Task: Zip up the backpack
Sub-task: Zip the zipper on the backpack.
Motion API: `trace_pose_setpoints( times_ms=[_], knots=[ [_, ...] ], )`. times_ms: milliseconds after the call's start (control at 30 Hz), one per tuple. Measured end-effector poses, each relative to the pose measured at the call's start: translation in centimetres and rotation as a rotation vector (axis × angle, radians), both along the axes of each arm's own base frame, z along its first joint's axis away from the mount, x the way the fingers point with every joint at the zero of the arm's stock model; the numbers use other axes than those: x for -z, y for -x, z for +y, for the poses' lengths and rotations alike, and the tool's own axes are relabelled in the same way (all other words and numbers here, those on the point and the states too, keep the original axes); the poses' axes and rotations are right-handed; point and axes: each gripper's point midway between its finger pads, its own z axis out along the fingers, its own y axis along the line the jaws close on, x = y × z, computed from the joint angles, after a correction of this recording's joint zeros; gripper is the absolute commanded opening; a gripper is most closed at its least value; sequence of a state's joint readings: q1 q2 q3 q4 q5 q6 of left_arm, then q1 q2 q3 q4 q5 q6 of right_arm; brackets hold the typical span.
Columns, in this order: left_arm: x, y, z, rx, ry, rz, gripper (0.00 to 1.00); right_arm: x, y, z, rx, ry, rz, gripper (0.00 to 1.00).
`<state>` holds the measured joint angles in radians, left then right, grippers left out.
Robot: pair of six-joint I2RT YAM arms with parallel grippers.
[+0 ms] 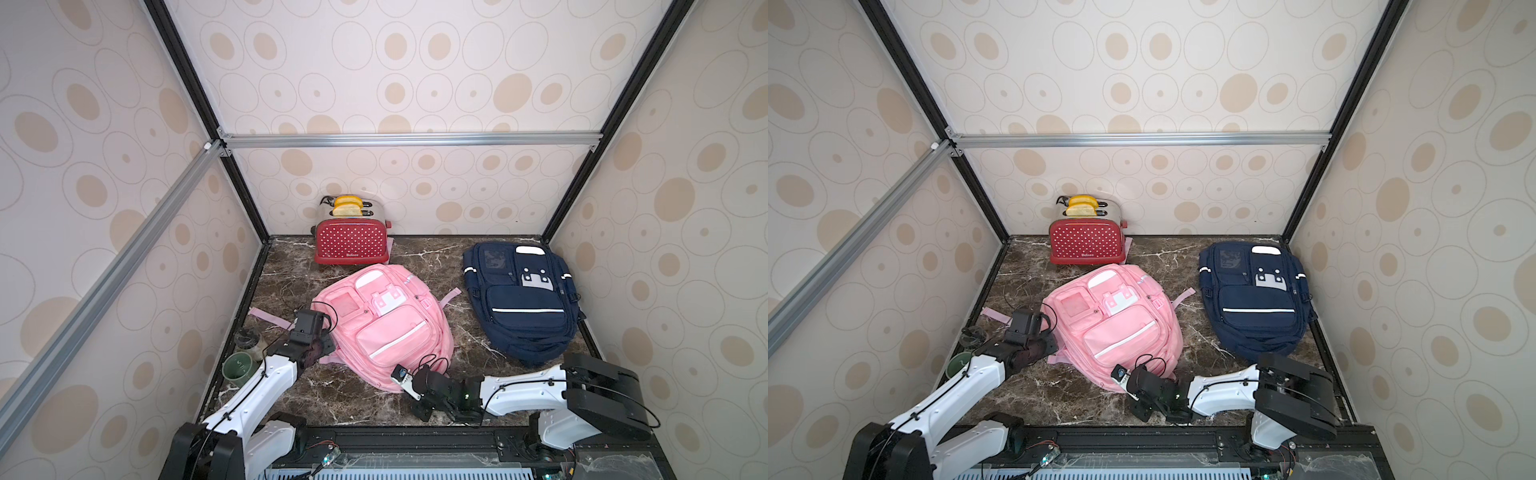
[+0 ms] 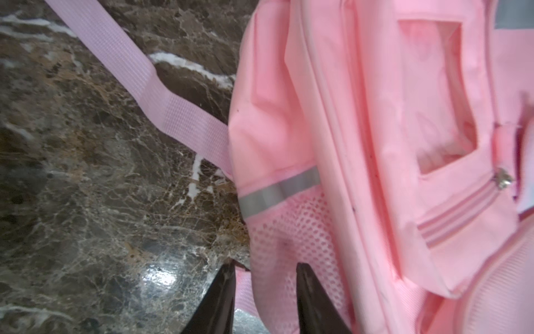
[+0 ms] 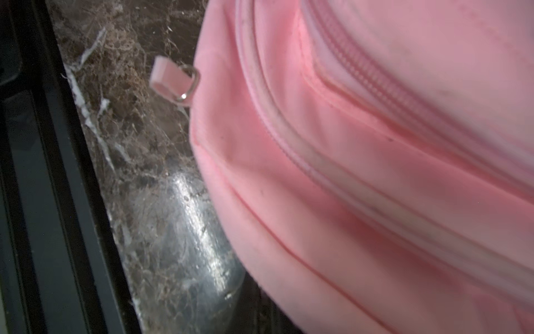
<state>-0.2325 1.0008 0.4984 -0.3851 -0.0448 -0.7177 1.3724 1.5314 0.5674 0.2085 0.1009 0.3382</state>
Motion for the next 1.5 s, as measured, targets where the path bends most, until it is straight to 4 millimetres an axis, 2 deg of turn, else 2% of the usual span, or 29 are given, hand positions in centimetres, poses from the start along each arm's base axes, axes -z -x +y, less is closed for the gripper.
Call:
trace_pose_setpoints(
  times_ms=[133,300,567,800,1033,1300,1500],
  knots=[
    [-0.7,1.0,-0.3,0.013,0.039,-0.055,0.58,-0.1,0.2,1.7,-0.010,-0.027,-0.002,0.00],
    [-1.3,2.2,-0.8,0.039,0.070,-0.081,0.59,-0.1,0.3,2.3,-0.004,-0.045,-0.004,0.00],
    [-0.2,3.8,-2.9,0.117,0.087,-0.017,0.65,-0.4,0.0,3.3,0.008,-0.048,-0.021,0.00],
    [0.0,4.9,-3.5,0.134,0.125,-0.007,0.69,-0.4,-0.4,3.8,0.026,-0.045,-0.042,0.00],
    [0.5,6.2,-4.6,0.153,0.191,0.018,0.69,-0.4,-0.9,5.5,0.032,-0.056,-0.053,0.00],
    [0.7,8.2,-7.6,0.201,0.275,0.078,0.70,-0.5,-1.3,6.4,0.038,-0.058,-0.080,0.00],
    [1.5,8.4,-8.9,0.183,0.303,0.125,0.65,-0.9,-1.3,7.2,0.027,-0.054,-0.118,0.00]
  ],
)
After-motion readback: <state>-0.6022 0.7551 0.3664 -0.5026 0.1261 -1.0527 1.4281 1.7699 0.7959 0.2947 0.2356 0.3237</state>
